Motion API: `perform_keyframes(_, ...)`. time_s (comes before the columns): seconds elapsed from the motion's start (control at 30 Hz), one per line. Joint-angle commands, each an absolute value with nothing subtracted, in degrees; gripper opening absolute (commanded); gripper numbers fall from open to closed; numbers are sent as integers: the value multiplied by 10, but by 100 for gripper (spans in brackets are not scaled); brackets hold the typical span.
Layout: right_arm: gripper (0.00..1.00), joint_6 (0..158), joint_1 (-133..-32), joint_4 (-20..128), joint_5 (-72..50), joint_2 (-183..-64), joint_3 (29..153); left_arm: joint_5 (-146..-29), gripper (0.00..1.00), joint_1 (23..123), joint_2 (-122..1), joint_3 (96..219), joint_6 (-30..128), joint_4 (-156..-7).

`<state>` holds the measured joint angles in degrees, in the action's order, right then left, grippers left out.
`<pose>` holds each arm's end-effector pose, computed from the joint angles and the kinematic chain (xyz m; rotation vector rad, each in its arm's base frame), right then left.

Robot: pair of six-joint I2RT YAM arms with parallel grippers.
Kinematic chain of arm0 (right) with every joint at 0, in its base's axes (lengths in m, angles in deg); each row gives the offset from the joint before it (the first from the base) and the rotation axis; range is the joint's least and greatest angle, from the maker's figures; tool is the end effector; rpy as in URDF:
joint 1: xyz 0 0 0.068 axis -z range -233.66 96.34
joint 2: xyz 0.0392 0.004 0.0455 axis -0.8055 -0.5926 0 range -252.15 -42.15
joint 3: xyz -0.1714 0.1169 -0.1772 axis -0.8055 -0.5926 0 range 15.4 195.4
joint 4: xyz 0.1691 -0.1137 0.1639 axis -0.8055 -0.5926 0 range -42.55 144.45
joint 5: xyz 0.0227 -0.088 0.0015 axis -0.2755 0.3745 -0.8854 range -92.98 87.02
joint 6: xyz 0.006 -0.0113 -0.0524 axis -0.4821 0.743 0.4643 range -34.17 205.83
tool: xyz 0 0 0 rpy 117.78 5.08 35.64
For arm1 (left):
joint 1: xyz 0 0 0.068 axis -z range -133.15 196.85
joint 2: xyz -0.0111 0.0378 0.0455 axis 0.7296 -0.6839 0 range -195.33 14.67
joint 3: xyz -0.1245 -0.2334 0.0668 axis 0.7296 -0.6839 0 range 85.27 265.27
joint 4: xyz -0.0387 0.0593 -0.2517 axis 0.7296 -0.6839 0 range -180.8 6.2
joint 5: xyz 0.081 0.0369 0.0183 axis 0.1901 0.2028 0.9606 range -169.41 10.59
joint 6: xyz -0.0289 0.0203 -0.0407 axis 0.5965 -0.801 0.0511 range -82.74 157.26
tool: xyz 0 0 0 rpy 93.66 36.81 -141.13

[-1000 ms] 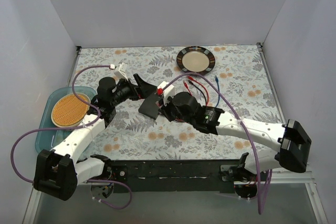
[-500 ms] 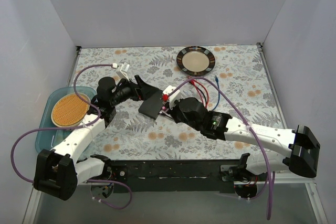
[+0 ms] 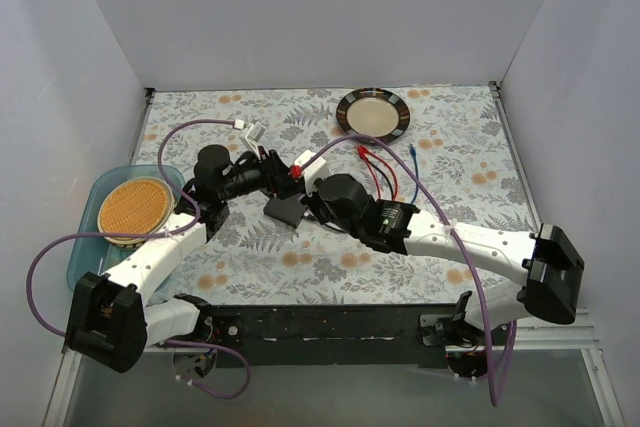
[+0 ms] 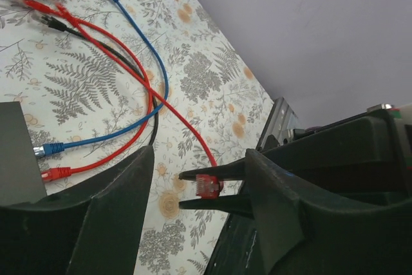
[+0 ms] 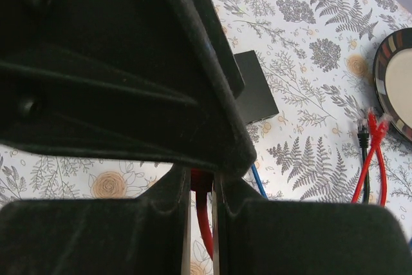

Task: Insert the plug into the switch port

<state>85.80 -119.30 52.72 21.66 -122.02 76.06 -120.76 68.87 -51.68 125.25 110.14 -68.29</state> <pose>0.1471 0.2891 0.3115 -0.7881 1.7485 0.3596 0.2314 -0.1188 0.2813 -0.2976 2.0878 -1.7394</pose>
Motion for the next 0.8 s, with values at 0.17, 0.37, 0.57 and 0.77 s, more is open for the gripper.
perform_keyframes(0.17,1,833,-1184,531,218,-1236,814,-1235,29,696,-523,1279,1082,-674)
perform_keyframes(0.37,1,814,-1182,537,229,-1227,811,-1241,29,696,-531,1282,1082,-674)
perform_keyframes(0.57,1,795,-1180,559,224,-1224,812,-1240,3,698,-533,1282,1085,-674)
perform_keyframes(0.77,29,792,-1181,528,207,-1242,836,-1208,0,699,-515,1276,1092,-678)
